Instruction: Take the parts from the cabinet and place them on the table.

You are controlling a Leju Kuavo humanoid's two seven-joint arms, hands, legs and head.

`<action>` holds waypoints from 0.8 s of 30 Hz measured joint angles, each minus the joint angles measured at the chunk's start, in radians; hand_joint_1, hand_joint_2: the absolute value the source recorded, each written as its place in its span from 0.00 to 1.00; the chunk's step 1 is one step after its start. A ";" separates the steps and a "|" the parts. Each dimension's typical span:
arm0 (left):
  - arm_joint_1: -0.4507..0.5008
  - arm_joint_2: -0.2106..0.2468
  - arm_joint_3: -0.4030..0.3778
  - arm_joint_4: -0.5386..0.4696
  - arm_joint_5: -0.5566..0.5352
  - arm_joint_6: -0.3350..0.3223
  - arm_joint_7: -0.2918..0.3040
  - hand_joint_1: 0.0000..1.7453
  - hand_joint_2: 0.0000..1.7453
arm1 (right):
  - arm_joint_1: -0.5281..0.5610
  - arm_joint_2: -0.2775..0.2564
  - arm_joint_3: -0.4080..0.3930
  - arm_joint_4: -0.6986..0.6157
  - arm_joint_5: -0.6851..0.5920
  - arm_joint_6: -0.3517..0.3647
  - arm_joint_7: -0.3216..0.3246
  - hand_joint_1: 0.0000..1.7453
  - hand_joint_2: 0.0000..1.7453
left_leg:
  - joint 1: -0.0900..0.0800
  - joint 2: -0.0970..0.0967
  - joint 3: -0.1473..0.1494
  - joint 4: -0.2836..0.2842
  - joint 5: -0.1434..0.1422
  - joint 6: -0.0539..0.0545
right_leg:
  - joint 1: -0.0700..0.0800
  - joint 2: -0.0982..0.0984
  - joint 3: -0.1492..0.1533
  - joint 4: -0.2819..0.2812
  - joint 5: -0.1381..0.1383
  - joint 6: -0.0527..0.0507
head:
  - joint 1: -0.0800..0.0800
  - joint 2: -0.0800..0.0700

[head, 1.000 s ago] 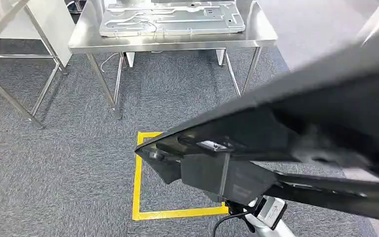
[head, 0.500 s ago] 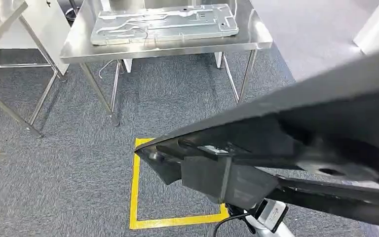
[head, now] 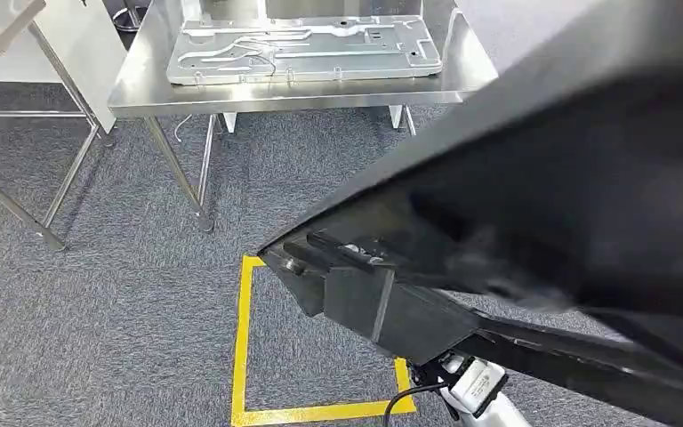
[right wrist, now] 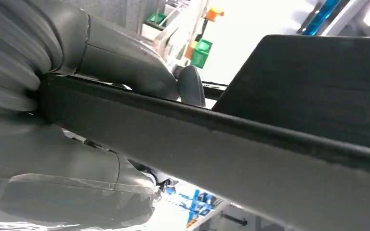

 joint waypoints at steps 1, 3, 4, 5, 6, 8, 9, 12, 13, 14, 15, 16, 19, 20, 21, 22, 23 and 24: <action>0.004 0.000 0.004 0.000 0.002 0.000 0.002 0.00 1.00 | 0.004 0.000 0.000 0.000 0.003 -0.003 0.001 1.00 1.00 | 0.000 0.000 0.005 0.000 -0.006 -0.001 | -0.001 0.000 -0.034 0.033 -0.002 0.001 | 0.000 0.000; 0.009 0.000 0.011 0.000 0.006 0.000 0.005 0.00 1.00 | 0.007 0.000 -0.002 0.000 0.010 -0.013 0.004 1.00 1.00 | 0.000 -0.001 0.022 0.000 -0.020 -0.004 | -0.004 0.000 -0.027 -0.045 0.075 0.002 | 0.000 0.000; 0.011 0.000 0.015 0.000 0.009 0.001 0.006 0.00 1.00 | 0.007 0.000 -0.004 0.000 0.013 -0.016 0.005 1.00 1.00 | 0.000 -0.002 0.035 0.000 -0.028 -0.007 | -0.004 -0.001 0.004 -0.135 0.138 -0.002 | 0.000 0.000; 0.013 0.000 0.017 0.000 0.015 0.005 0.008 0.00 1.00 | 0.007 0.000 -0.006 0.000 0.013 -0.017 0.005 1.00 1.00 | 0.000 -0.002 0.045 0.000 -0.037 -0.011 | -0.002 -0.001 0.035 -0.222 0.197 -0.008 | 0.000 0.000; 0.016 -0.001 0.021 0.000 0.016 0.007 0.011 0.00 1.00 | 0.007 0.000 -0.008 0.000 0.013 -0.018 0.005 1.00 1.00 | 0.000 -0.003 0.053 -0.001 -0.043 -0.015 | 0.002 -0.003 0.041 -0.244 0.188 -0.014 | 0.000 0.000; 0.016 -0.002 0.030 0.000 0.017 0.010 0.013 0.00 1.00 | 0.008 0.000 -0.010 0.000 0.014 -0.020 0.007 1.00 1.00 | -0.001 -0.003 0.051 -0.003 -0.054 -0.030 | 0.009 -0.004 0.041 -0.254 0.169 -0.028 | 0.000 0.000; 0.018 -0.003 0.033 0.000 0.017 0.011 0.013 0.00 1.00 | 0.010 0.000 -0.011 -0.001 0.014 -0.021 0.008 1.00 1.00 | -0.001 -0.002 0.061 0.012 -0.051 -0.034 | 0.007 -0.001 0.046 -0.258 0.178 -0.033 | 0.000 0.000; 0.016 -0.008 0.036 0.000 0.016 0.013 0.016 0.00 1.00 | 0.006 0.003 -0.011 -0.003 0.014 -0.024 0.008 1.00 1.00 | 0.002 -0.001 0.054 0.059 -0.067 -0.044 | 0.002 -0.005 0.087 -0.270 0.168 -0.052 | 0.000 0.000; 0.016 -0.008 0.037 0.000 0.017 0.013 0.017 0.00 1.00 | 0.003 0.006 -0.011 -0.003 0.013 -0.024 0.007 1.00 1.00 | 0.003 -0.001 0.015 0.125 -0.083 -0.048 | 0.001 -0.006 0.091 -0.270 0.164 -0.057 | 0.000 0.000; 0.017 -0.008 0.039 0.000 0.017 0.013 0.018 0.00 1.00 | 0.004 0.008 -0.011 -0.003 0.012 -0.024 0.007 1.00 1.00 | 0.003 -0.001 -0.036 0.202 -0.112 -0.051 | 0.002 -0.005 0.094 -0.270 0.159 -0.059 | 0.000 0.000; 0.018 -0.008 0.041 0.000 0.017 0.013 0.018 0.00 1.00 | 0.006 0.008 -0.012 -0.003 0.012 -0.022 0.007 1.00 1.00 | 0.003 -0.001 -0.086 0.272 -0.147 -0.054 | 0.002 -0.004 0.098 -0.270 0.153 -0.060 | 0.000 0.000; 0.021 -0.009 0.042 0.000 0.017 0.013 0.019 0.00 1.00 | 0.008 0.008 -0.012 -0.002 0.012 -0.018 0.007 1.00 1.00 | 0.003 -0.001 -0.126 0.315 -0.167 -0.055 | 0.002 -0.002 0.103 -0.270 0.147 -0.060 | 0.000 0.000; 0.023 -0.010 0.045 0.000 0.015 0.010 0.018 0.00 1.00 | 0.007 0.024 -0.009 0.007 0.030 -0.026 0.003 1.00 1.00 | 0.003 -0.001 -0.118 0.197 -0.066 -0.055 | 0.002 0.001 0.133 -0.270 0.125 -0.056 | 0.000 0.000; 0.023 -0.010 0.047 0.000 0.014 0.010 0.016 0.00 1.00 | 0.006 0.031 -0.007 0.011 0.032 -0.029 0.001 1.00 1.00 | 0.003 0.000 -0.088 0.107 0.001 -0.050 | 0.002 0.000 0.147 -0.270 0.115 -0.053 | 0.000 0.000; 0.024 -0.010 0.049 0.000 0.014 0.010 0.016 0.00 1.00 | 0.004 0.036 -0.004 0.015 0.032 -0.032 0.000 1.00 1.00 | 0.001 0.001 -0.070 0.033 0.058 -0.041 | 0.002 0.000 0.152 -0.271 0.106 -0.049 | 0.000 0.000; 0.023 -0.011 0.051 0.000 0.013 0.011 0.016 0.00 1.00 | 0.001 0.039 -0.001 0.021 0.033 -0.032 -0.002 1.00 1.00 | -0.007 0.002 -0.073 0.031 0.008 -0.037 | 0.006 0.003 0.158 -0.267 0.101 -0.041 | 0.000 0.000; 0.022 -0.011 0.053 0.000 0.013 0.011 0.015 0.00 1.00 | -0.002 0.041 0.001 0.026 0.033 -0.034 -0.003 1.00 1.00 | -0.008 0.001 -0.067 0.033 0.005 -0.030 | 0.006 0.002 0.156 -0.271 0.095 -0.033 | 0.000 0.000; 0.025 -0.011 0.055 0.000 0.013 0.011 0.015 0.00 1.00 | -0.002 0.044 0.003 0.029 0.035 -0.034 -0.003 1.00 1.00 | -0.008 0.000 -0.066 0.024 0.028 -0.022 | 0.007 0.002 0.163 -0.262 0.099 -0.027 | 0.000 0.000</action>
